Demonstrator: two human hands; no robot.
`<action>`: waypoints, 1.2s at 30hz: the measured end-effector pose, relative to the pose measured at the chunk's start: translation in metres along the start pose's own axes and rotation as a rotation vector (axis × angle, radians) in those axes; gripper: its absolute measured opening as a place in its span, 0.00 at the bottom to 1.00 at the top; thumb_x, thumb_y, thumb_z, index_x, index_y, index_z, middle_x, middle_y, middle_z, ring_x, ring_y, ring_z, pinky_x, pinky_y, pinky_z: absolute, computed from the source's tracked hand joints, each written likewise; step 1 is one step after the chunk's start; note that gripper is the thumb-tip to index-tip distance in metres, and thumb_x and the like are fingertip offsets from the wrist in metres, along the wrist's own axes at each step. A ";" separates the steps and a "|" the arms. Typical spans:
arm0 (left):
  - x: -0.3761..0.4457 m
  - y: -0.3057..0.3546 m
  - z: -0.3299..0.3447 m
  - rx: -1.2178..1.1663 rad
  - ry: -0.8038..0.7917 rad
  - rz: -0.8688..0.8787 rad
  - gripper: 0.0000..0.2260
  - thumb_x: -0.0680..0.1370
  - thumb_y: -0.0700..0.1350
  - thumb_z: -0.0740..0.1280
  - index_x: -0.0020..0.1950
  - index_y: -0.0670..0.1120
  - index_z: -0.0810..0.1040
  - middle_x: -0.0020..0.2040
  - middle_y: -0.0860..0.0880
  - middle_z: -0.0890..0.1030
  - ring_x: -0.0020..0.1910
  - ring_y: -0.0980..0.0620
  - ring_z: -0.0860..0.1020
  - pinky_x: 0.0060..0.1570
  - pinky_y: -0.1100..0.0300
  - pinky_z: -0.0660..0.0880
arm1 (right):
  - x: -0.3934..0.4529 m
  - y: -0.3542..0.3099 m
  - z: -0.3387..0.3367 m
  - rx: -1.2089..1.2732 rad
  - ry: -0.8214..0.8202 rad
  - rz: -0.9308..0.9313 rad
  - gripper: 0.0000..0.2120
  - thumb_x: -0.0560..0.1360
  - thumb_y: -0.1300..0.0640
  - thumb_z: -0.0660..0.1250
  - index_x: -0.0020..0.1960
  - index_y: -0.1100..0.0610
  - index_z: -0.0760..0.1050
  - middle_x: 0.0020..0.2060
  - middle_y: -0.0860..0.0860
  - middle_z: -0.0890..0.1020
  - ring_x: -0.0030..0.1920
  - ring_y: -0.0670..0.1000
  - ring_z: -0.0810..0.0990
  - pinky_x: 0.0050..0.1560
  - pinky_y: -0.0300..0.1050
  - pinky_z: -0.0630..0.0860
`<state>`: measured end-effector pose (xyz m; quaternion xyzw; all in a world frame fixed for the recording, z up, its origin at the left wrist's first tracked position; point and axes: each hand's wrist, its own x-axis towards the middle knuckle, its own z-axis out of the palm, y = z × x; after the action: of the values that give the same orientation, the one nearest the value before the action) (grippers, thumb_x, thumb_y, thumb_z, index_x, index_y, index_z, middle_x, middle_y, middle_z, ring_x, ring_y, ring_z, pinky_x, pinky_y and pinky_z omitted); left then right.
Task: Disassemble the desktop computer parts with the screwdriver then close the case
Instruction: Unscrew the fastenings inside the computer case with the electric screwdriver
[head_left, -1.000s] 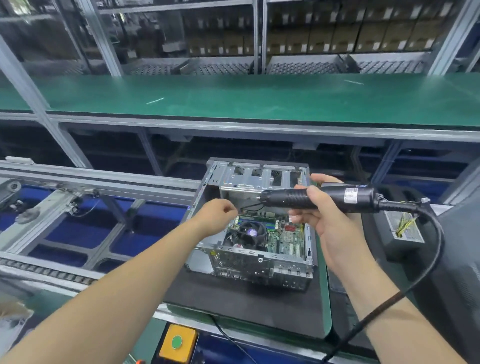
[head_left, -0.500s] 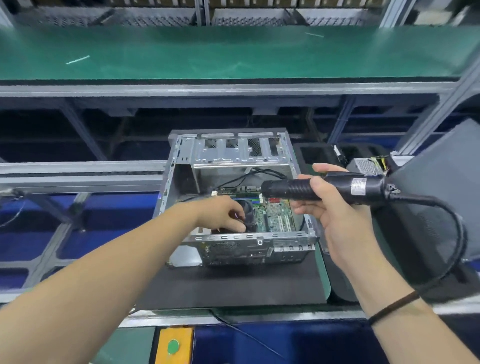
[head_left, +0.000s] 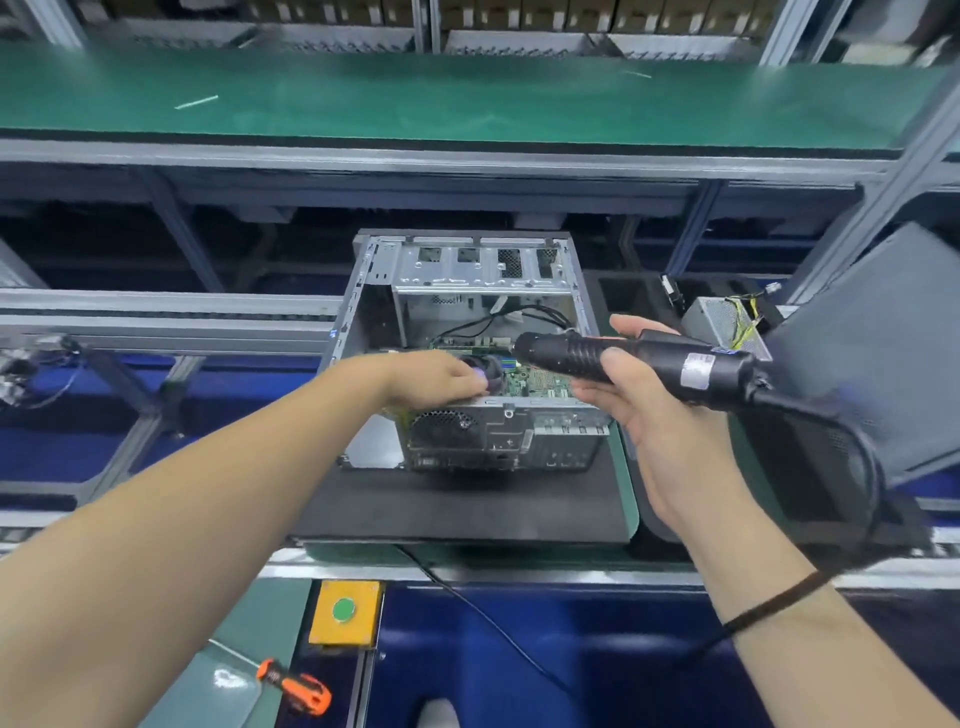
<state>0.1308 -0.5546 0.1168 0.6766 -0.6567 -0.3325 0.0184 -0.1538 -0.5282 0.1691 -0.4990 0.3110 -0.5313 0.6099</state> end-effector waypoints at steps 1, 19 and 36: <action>-0.002 0.003 0.003 0.005 0.019 -0.005 0.16 0.82 0.64 0.57 0.44 0.60 0.80 0.48 0.58 0.79 0.48 0.56 0.77 0.52 0.56 0.70 | -0.005 0.001 -0.002 -0.005 -0.015 0.003 0.20 0.72 0.53 0.76 0.63 0.54 0.80 0.59 0.57 0.84 0.56 0.60 0.86 0.59 0.55 0.83; -0.013 0.006 0.024 -0.003 0.100 -0.031 0.16 0.85 0.58 0.57 0.65 0.51 0.78 0.64 0.47 0.79 0.53 0.53 0.72 0.54 0.59 0.64 | -0.043 -0.042 -0.011 -0.408 -0.239 0.001 0.28 0.72 0.44 0.79 0.70 0.35 0.76 0.29 0.44 0.81 0.26 0.47 0.78 0.31 0.36 0.77; -0.012 -0.002 0.016 0.006 0.036 -0.032 0.11 0.83 0.61 0.57 0.48 0.66 0.78 0.67 0.61 0.77 0.50 0.65 0.75 0.54 0.60 0.65 | -0.049 -0.008 -0.024 0.234 -0.394 0.473 0.26 0.75 0.51 0.77 0.72 0.48 0.77 0.62 0.67 0.82 0.62 0.66 0.83 0.50 0.51 0.85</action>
<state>0.1263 -0.5369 0.1089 0.6929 -0.6465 -0.3184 0.0229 -0.1907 -0.4871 0.1615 -0.4329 0.2310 -0.3003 0.8179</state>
